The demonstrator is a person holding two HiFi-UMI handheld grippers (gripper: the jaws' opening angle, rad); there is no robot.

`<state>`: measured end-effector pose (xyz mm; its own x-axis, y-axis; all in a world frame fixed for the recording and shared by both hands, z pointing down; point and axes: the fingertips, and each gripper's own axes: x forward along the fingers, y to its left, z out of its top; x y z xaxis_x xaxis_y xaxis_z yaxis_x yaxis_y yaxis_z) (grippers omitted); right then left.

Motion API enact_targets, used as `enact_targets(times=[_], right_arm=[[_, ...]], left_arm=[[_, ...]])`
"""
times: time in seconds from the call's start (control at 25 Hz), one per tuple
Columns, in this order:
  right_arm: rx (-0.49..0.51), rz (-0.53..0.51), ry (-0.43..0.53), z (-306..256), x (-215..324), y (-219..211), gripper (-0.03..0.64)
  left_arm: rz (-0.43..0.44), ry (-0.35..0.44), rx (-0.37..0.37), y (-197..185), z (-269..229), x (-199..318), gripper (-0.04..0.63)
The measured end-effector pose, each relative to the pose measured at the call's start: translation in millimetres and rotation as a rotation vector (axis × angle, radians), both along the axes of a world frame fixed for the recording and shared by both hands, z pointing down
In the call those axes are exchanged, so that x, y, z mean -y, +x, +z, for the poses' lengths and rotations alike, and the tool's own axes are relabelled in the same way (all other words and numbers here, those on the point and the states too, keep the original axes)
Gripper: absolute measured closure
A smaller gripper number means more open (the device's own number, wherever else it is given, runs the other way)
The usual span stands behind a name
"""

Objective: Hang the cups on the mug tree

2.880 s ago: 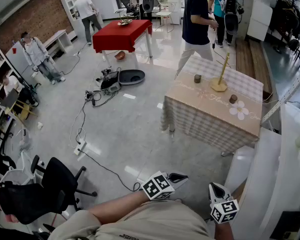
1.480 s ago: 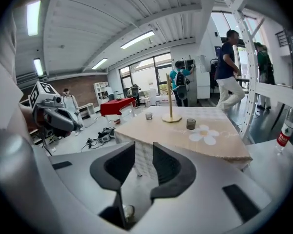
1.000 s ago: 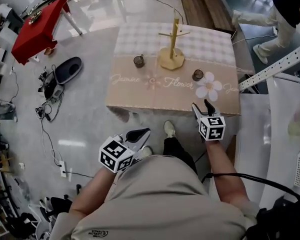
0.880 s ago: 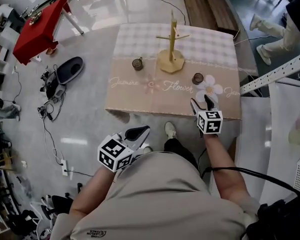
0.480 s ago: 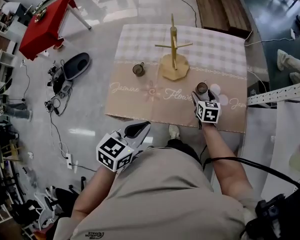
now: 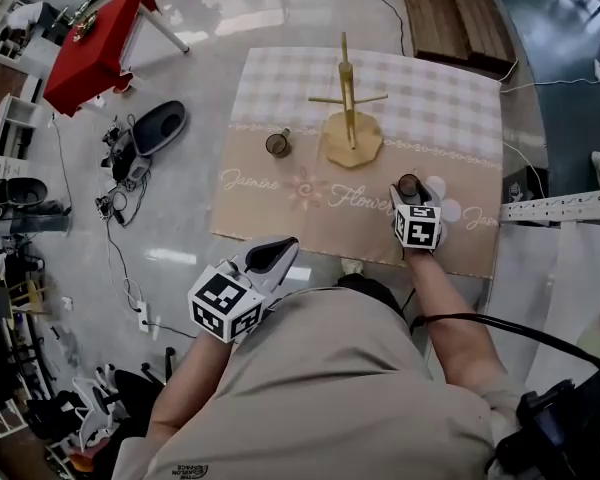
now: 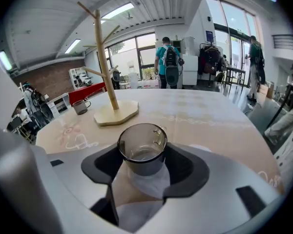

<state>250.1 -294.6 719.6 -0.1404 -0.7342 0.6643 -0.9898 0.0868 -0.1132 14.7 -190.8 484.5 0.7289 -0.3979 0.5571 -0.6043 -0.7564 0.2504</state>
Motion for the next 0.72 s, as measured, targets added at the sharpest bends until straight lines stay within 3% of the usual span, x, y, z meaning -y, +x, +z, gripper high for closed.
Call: enact_targets(times=[0.24,0.72], right_arm=[[-0.098,-0.119,0.075,-32,6,7,0.341],[-0.261,-0.361,0.315,-157,43,-10,0.341]], left_arm=[[0.001,0.017,-0.011,5,-5,13,0.587],[-0.006,0.036,-0.052,16,-10,19,0.587]])
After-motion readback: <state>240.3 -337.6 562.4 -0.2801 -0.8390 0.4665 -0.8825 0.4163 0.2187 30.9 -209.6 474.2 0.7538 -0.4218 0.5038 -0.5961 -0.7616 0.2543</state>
